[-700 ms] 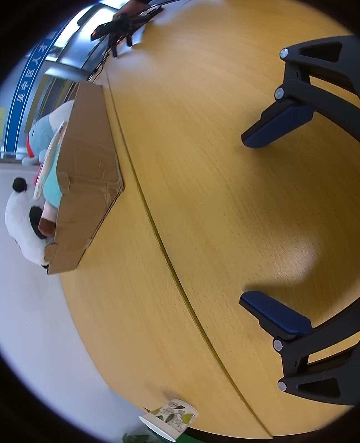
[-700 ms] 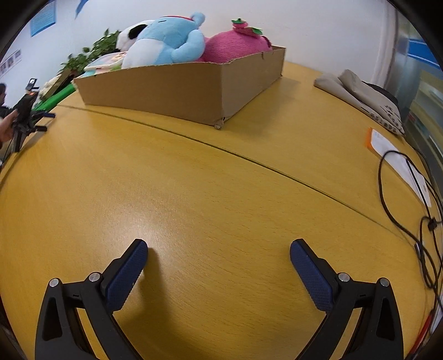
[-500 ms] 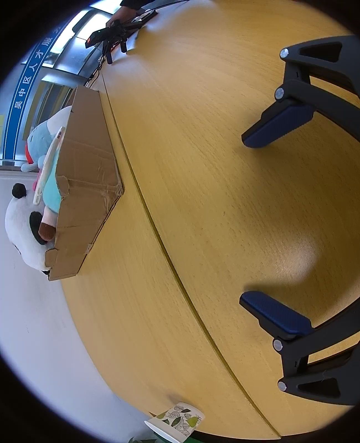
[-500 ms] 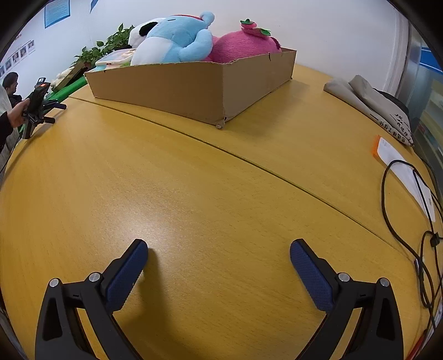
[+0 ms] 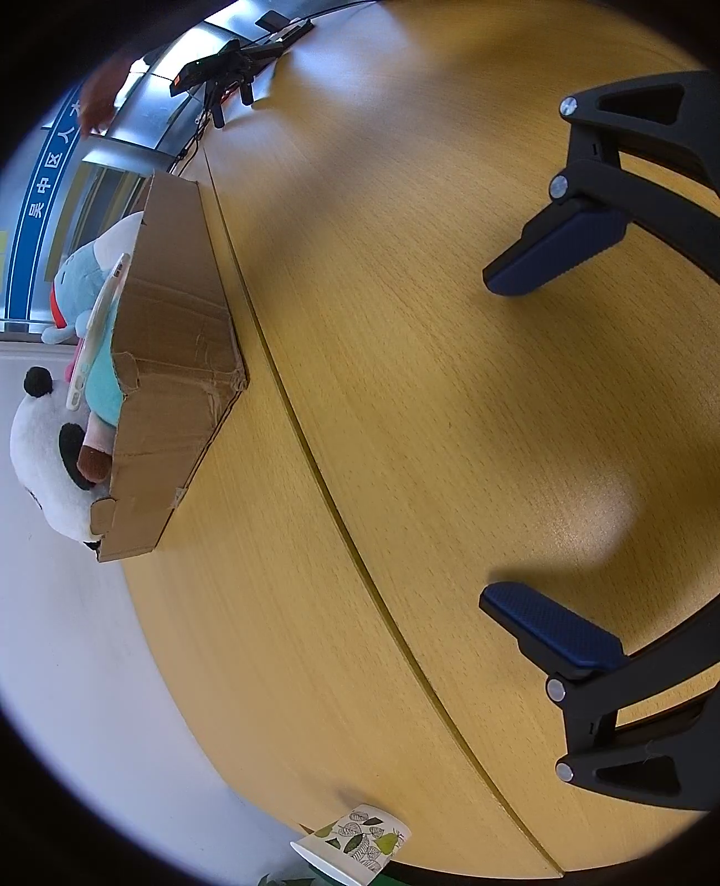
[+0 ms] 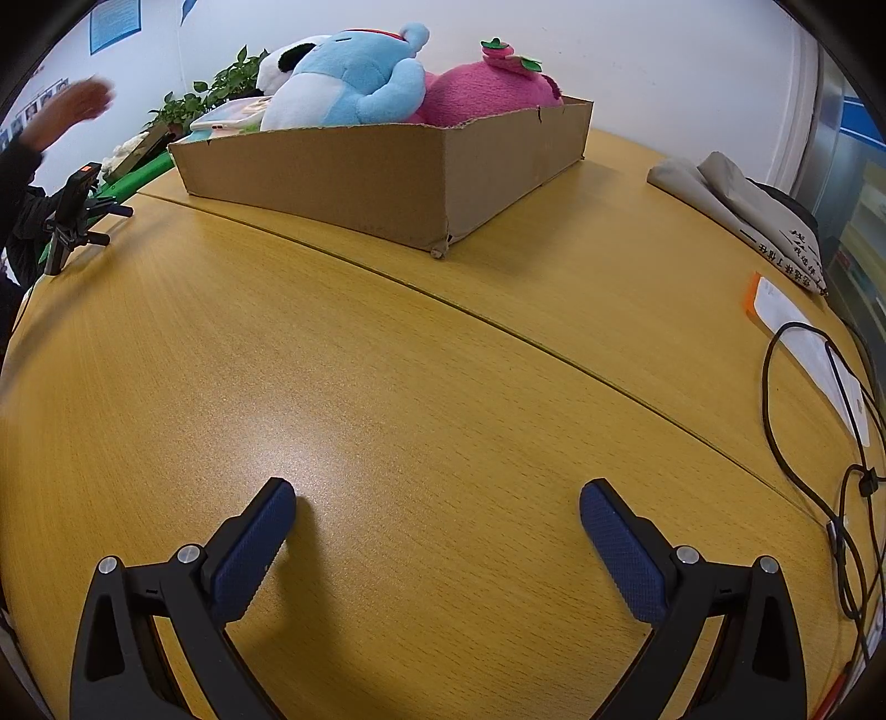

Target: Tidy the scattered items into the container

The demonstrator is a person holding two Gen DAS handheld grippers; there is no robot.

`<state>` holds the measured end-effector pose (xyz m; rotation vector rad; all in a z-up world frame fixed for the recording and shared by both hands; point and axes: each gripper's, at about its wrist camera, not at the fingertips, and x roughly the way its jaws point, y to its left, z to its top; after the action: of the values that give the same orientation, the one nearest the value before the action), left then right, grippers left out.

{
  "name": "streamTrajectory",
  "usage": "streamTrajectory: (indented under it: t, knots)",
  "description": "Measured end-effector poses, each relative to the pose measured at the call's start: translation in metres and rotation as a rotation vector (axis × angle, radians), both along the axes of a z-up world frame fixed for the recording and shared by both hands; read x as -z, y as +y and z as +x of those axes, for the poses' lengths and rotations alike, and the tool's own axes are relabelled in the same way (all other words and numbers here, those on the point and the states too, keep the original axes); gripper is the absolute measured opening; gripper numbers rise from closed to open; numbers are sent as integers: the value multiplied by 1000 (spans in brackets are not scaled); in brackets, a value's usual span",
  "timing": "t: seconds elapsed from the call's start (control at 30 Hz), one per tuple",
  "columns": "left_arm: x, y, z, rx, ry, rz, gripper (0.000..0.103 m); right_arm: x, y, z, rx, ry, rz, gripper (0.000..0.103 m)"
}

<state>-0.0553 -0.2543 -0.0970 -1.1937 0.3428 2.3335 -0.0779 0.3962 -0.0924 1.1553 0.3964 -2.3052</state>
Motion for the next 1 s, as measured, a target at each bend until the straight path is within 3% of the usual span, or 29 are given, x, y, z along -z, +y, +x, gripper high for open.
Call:
streamTrajectory:
  t: [1.0]
  knots:
    - [0, 0, -1, 0, 1, 0, 103, -1, 0, -1, -1, -1, -1, 103]
